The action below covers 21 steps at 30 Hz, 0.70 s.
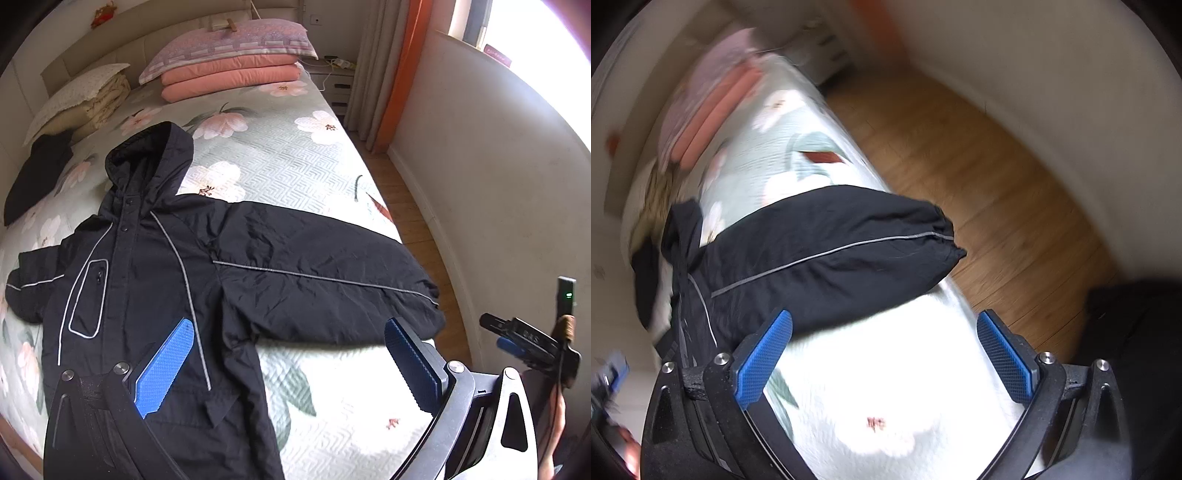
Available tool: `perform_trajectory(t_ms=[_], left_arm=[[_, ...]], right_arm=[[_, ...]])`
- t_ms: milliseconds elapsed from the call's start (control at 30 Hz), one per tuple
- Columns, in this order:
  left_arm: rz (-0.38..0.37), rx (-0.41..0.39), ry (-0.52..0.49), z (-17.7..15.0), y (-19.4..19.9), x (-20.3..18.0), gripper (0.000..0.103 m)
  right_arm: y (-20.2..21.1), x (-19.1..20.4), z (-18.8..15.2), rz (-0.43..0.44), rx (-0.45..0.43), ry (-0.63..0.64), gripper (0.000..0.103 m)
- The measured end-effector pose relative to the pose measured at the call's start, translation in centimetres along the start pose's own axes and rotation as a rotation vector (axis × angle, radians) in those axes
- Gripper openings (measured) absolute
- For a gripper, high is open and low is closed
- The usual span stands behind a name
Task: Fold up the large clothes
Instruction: 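Grasp the black jacket's sleeve cuff with the right gripper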
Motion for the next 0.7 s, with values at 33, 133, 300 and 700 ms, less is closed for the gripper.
perform_trajectory(t_ms=[33,133,300,700], left_arm=[[0.009,-0.007,-0.001,0.1,-1.0,-0.2,0.103],[0.049,-0.017,-0.013,0.2,-3.0,-0.4,0.103],[0.1,-0.003,-0.009,-0.1,-5.8,0.1,0.103],[0.11,0.046,0.023,-1.7,-8.5,0.5,0.103]], right_arm=[[-2.0,-1.5,0.7,0.022,0.017,-0.043,0.098],[-7.5,-5.0,2.1,0.076,0.062,-0.133,0.095],[-13.8,-8.1,3.0,0.24,0.121,-0.307,0.089],[-18.4,-8.4,3.1,0.442,0.154,-0.485,0.054]])
Point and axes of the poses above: each gripper's, at about its wrist camera, not at the fingertips, and y roughly against the way its jaws point, x to its left, z to its top, the point moved 8 cm from there along -y, roughly the way its jaws point, and after that the axes turned 1 degree about -z, right-handed, at the moved point
